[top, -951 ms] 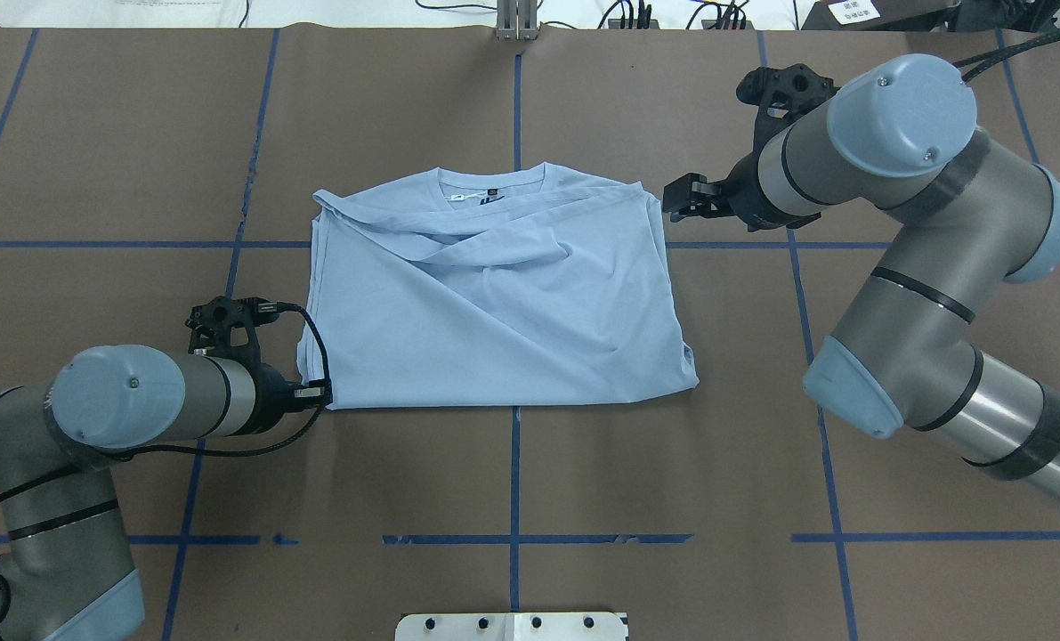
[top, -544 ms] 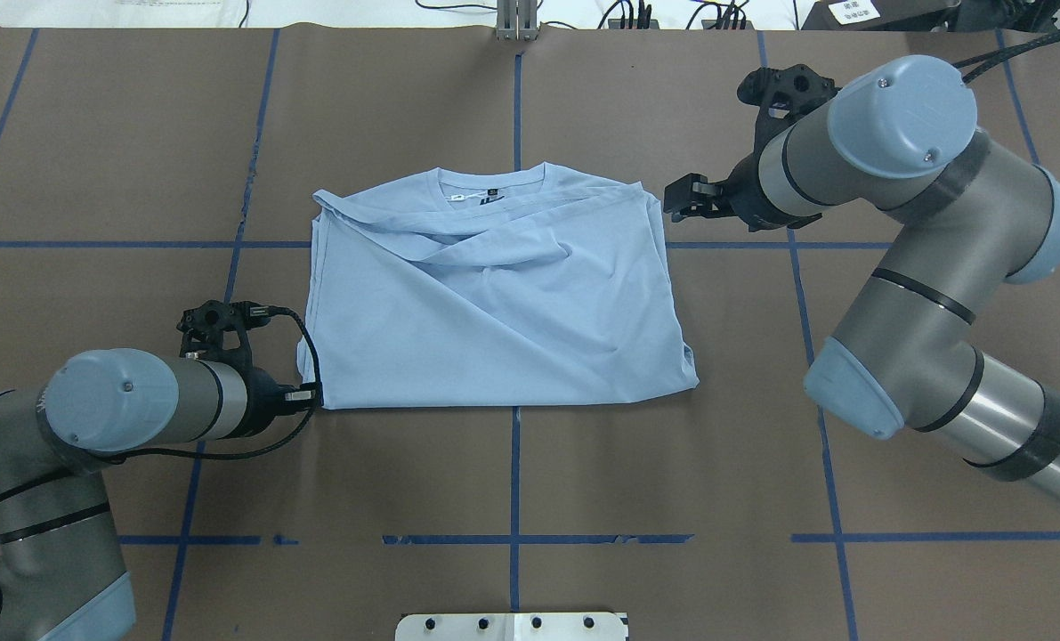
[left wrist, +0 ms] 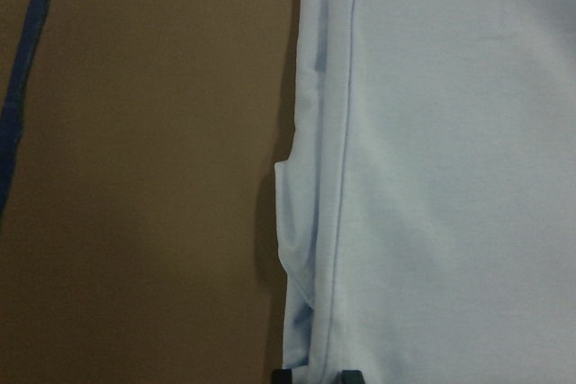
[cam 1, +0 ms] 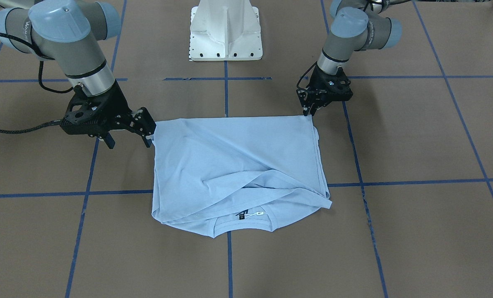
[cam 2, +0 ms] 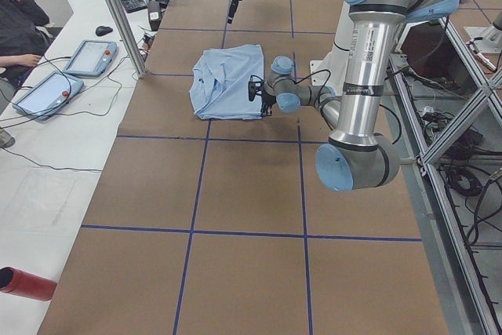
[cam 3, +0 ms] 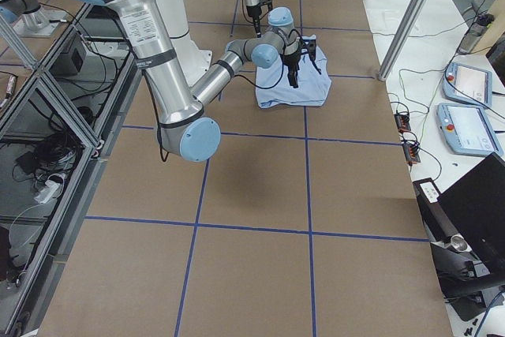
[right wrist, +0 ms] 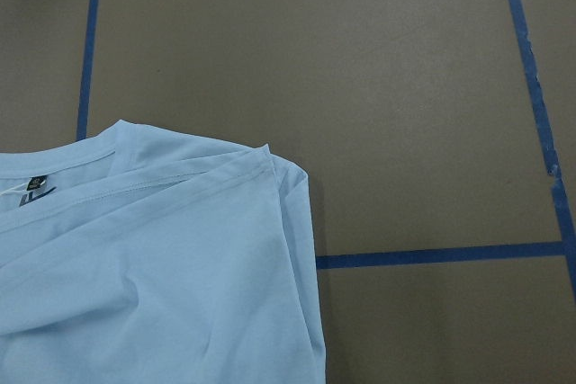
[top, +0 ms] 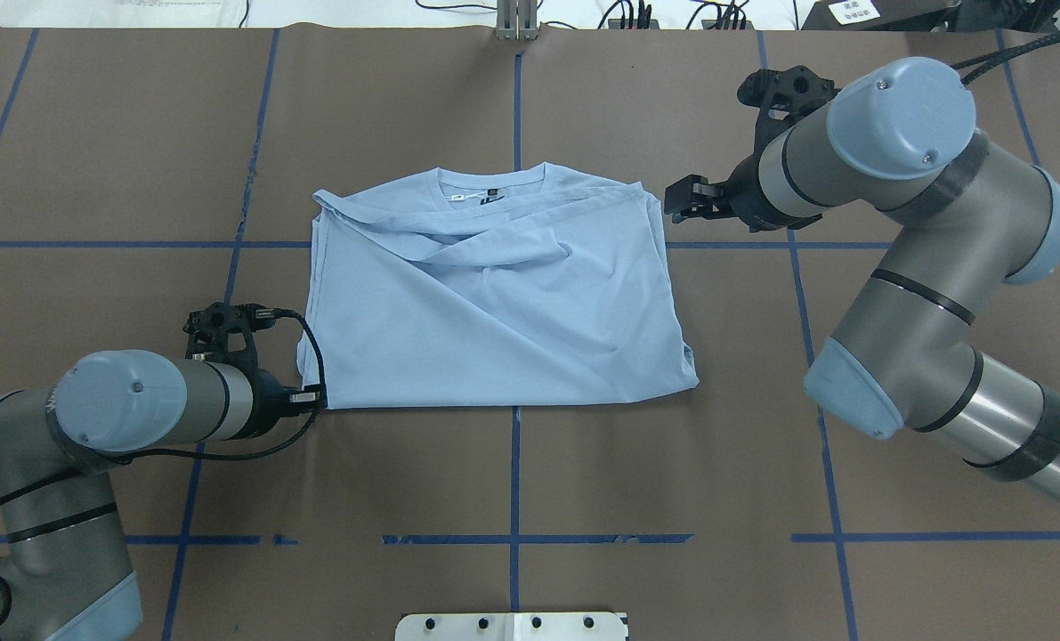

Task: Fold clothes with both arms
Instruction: 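Move the left gripper to the folded shirt's side while the right withdraws, then grasp the folded shirt's side with the left gripper and drag it farther away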

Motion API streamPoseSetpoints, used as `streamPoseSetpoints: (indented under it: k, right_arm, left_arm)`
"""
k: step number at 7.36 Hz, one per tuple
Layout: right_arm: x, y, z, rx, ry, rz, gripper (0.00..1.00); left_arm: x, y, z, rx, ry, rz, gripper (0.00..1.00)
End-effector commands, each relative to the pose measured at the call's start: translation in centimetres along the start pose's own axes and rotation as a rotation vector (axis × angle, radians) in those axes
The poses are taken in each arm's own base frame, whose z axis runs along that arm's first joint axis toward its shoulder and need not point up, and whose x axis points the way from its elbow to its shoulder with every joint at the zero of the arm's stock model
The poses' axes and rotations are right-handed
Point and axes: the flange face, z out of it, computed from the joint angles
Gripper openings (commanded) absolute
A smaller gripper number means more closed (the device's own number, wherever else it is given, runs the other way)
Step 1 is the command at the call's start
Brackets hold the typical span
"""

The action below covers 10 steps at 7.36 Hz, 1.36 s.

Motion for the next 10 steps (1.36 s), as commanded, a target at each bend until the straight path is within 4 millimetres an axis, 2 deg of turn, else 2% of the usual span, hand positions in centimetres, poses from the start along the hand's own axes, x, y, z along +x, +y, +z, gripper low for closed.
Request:
streamPoseSetpoints:
  k: [1, 2, 3, 4, 5, 6, 7, 8, 9, 10]
  right_arm:
    - [0.1, -0.1, 0.0, 0.000, 0.001, 0.000, 1.00]
    - [0.1, -0.1, 0.0, 0.000, 0.001, 0.000, 1.00]
    - [0.1, -0.1, 0.0, 0.000, 0.001, 0.000, 1.00]
    - [0.0, -0.1, 0.0, 0.001, 0.000, -0.001, 1.00]
    - [0.0, 0.0, 0.1, -0.001, 0.001, -0.003, 1.00]
    - [0.0, 0.0, 0.2, -0.001, 0.003, -0.004, 1.00]
    - [0.0, -0.1, 0.2, -0.001, 0.003, -0.007, 1.00]
    - [0.0, -0.2, 0.2, 0.000, 0.003, -0.009, 1.00]
    - [-0.1, -0.1, 0.2, -0.001, 0.003, -0.010, 1.00]
    - [-0.1, -0.2, 0.1, 0.000, 0.003, -0.007, 1.00]
  left_arm:
    - [0.1, 0.1, 0.2, -0.002, -0.001, 0.001, 0.29]
    - [0.0, 0.1, 0.5, -0.003, -0.006, 0.001, 0.19]
    - [-0.1, 0.1, 0.7, -0.002, -0.010, 0.000, 0.00]
    - [-0.2, 0.0, 0.6, -0.001, -0.011, 0.001, 0.00]
    - [-0.3, -0.9, 0.0, 0.015, -0.005, 0.006, 0.00]
    - [-1.5, -2.9, -0.6, 0.045, -0.018, 0.035, 0.00]
    - [-2.9, -5.7, -1.0, 0.085, -0.043, 0.087, 0.00]
    - [-5.6, -9.5, -0.8, 0.126, -0.097, 0.131, 0.00]
    - [-8.7, -14.0, -0.3, 0.164, -0.159, 0.184, 0.00]
    - [-9.5, -20.0, 0.3, 0.209, -0.209, 0.220, 0.00]
